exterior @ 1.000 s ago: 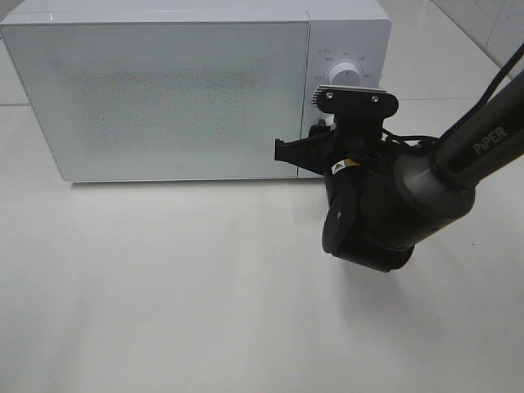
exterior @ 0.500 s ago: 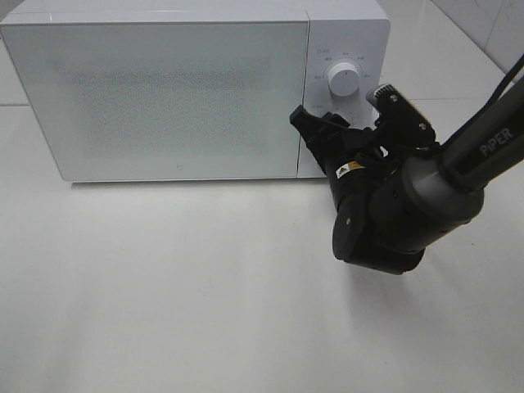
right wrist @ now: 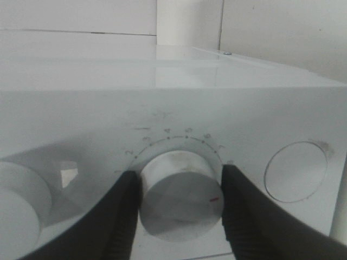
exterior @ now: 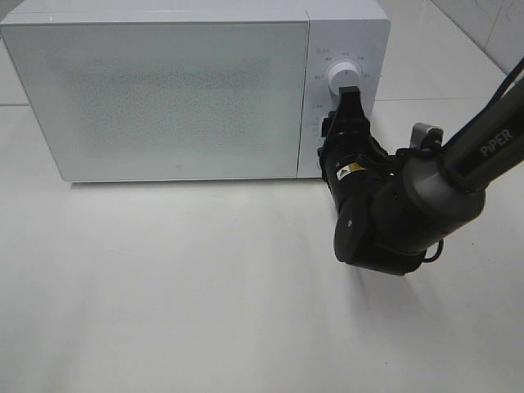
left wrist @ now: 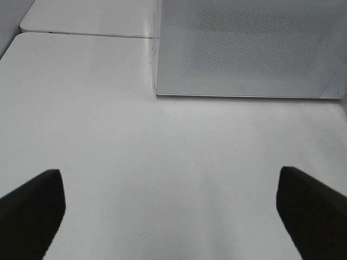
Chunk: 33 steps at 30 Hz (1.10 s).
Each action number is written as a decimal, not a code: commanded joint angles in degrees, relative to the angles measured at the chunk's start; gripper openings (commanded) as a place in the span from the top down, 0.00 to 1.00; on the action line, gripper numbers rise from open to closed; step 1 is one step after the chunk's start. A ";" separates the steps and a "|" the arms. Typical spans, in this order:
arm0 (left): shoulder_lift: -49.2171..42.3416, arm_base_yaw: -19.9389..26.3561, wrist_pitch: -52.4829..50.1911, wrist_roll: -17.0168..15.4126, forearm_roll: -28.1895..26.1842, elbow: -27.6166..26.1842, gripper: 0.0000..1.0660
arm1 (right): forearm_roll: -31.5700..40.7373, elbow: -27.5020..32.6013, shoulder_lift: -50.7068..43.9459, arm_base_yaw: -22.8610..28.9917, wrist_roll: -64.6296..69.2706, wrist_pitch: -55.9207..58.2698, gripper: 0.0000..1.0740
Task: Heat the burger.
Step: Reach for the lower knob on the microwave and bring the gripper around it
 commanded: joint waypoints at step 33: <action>-1.20 0.29 -0.69 -0.17 -0.40 0.00 0.08 | -11.23 -2.29 -0.57 0.80 23.49 -4.01 0.95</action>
